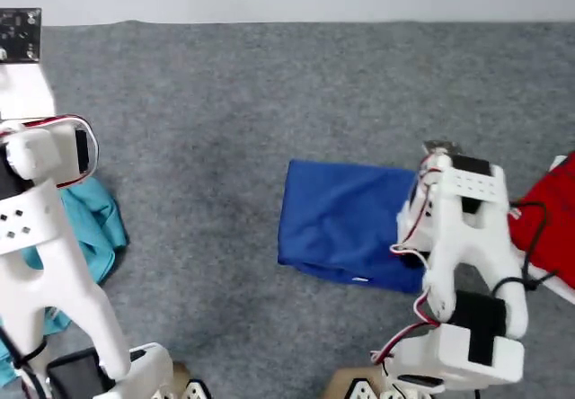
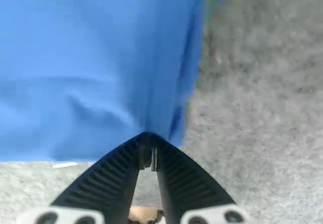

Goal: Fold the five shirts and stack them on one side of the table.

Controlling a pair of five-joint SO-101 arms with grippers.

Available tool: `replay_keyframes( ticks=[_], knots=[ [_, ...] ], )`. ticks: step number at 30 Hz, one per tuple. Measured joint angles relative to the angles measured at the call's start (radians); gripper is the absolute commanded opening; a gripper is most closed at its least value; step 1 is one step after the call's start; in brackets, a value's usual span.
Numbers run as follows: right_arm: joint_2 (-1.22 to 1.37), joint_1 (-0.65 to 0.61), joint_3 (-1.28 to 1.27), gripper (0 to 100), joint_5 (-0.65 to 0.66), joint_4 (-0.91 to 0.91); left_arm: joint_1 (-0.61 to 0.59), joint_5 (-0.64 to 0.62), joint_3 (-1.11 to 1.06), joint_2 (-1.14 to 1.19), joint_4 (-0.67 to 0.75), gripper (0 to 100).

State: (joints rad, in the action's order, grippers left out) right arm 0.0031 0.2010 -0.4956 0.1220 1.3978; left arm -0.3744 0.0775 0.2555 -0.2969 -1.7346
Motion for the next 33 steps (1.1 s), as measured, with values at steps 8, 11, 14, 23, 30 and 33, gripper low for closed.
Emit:
replay_keyframes(
  ticks=[8,11,14,23,30,33],
  knots=[
    [-0.074,0.026,0.009,0.9,0.041,0.077,0.000,0.000,0.000,0.000,0.000,2],
    [-0.172,-0.052,0.037,0.9,0.035,0.110,0.000,0.000,0.000,0.000,0.000,2],
    [-0.236,-0.153,0.037,0.9,-0.034,0.117,0.000,0.000,-0.002,0.000,0.000,2],
    [-0.137,-0.244,-0.135,0.9,-0.089,-0.080,0.000,0.000,-0.002,0.000,0.000,2],
    [0.023,-0.137,-0.146,0.9,-0.038,-0.127,0.000,0.000,-0.002,0.000,0.000,2],
    [0.021,-0.106,-0.098,0.9,-0.035,-0.074,0.000,0.000,-0.002,0.000,0.000,2]
  ],
)
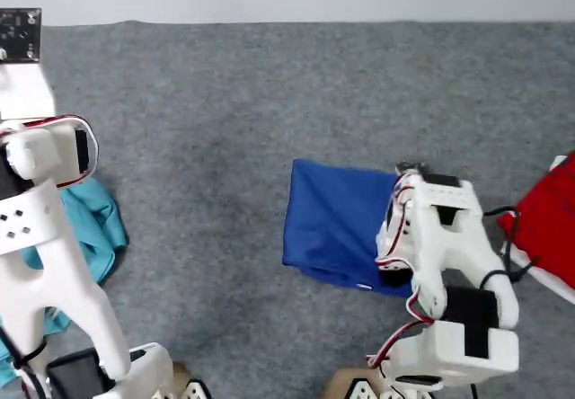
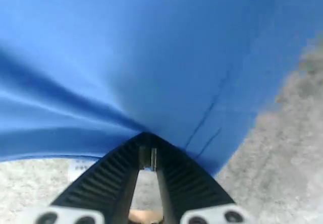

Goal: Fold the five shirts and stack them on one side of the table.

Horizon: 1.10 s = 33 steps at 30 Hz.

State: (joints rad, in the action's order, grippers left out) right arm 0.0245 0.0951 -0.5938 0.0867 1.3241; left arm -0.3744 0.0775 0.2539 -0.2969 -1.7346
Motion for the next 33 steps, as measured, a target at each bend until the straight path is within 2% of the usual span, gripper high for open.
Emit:
replay_keyframes(
  ticks=[6,12,20,33],
  knots=[
    [-0.141,0.003,0.140,0.9,0.002,0.129,0.000,0.000,0.000,0.000,0.000,2],
    [-0.187,0.011,0.157,0.9,0.005,0.069,0.000,0.000,0.000,0.000,0.000,2],
    [0.043,0.032,0.232,0.9,0.005,-0.198,0.000,0.000,0.000,0.000,0.000,2],
    [0.324,0.017,0.543,0.9,0.005,-0.206,0.000,0.000,0.000,0.000,0.000,2]
  ],
)
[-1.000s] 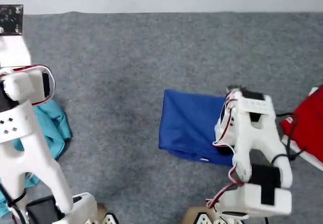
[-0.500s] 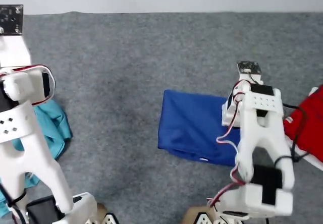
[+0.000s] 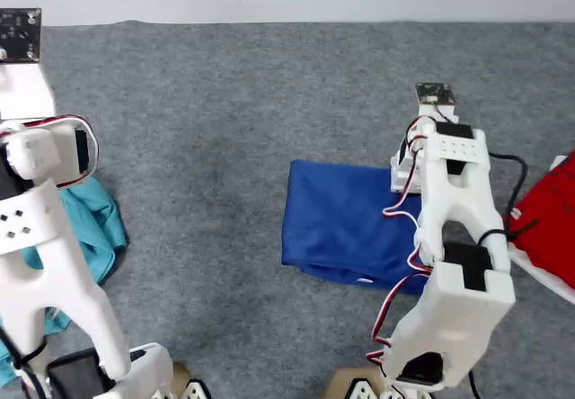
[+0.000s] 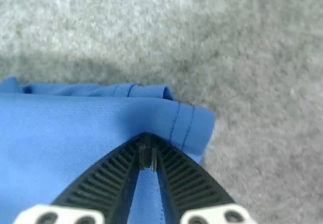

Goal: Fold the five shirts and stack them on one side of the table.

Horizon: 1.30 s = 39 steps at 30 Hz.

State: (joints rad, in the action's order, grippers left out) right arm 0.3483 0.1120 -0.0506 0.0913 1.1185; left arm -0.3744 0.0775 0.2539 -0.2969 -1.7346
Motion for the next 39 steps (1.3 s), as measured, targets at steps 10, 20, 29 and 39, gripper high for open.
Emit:
replay_keyframes(
  ticks=[10,20,29,39],
  knots=[
    [-0.127,-0.009,0.109,1.3,0.000,0.353,0.000,0.000,0.000,0.000,0.000,2],
    [-0.152,-0.012,0.104,32.9,-0.077,0.443,0.000,0.000,0.000,0.000,0.000,2],
    [0.035,-0.155,0.103,33.0,-0.193,0.394,0.000,0.000,0.000,0.000,0.000,2],
    [0.180,-0.166,0.120,30.4,-0.218,0.318,0.000,0.000,0.000,0.000,0.000,2]
  ],
)
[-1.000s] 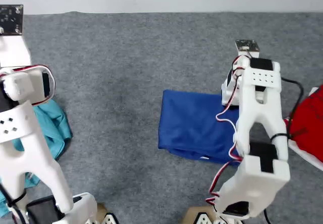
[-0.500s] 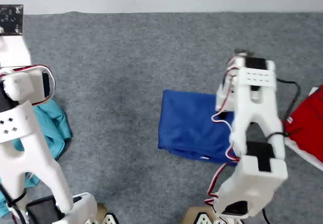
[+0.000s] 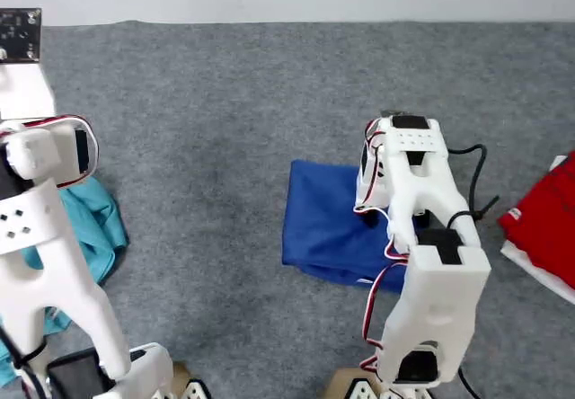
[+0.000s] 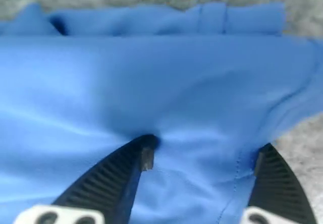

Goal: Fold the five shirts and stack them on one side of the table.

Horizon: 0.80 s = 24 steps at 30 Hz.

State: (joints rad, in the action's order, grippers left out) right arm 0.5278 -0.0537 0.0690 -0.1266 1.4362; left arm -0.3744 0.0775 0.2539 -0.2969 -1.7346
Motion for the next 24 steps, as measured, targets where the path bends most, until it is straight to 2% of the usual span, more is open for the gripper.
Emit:
replay_keyframes(
  ticks=[2,6,18,24],
  knots=[
    [0.023,-0.017,0.003,23.6,0.000,0.003,0.000,0.000,0.000,0.000,0.000,2],
    [0.064,-0.031,0.043,1.8,0.003,0.041,0.000,0.000,0.000,0.000,0.000,2],
    [0.107,-0.002,0.229,1.1,0.169,0.241,0.000,0.000,0.000,0.000,0.000,2],
    [-0.009,0.037,0.229,1.0,0.404,0.250,0.000,0.000,0.000,0.000,0.000,2]
  ],
)
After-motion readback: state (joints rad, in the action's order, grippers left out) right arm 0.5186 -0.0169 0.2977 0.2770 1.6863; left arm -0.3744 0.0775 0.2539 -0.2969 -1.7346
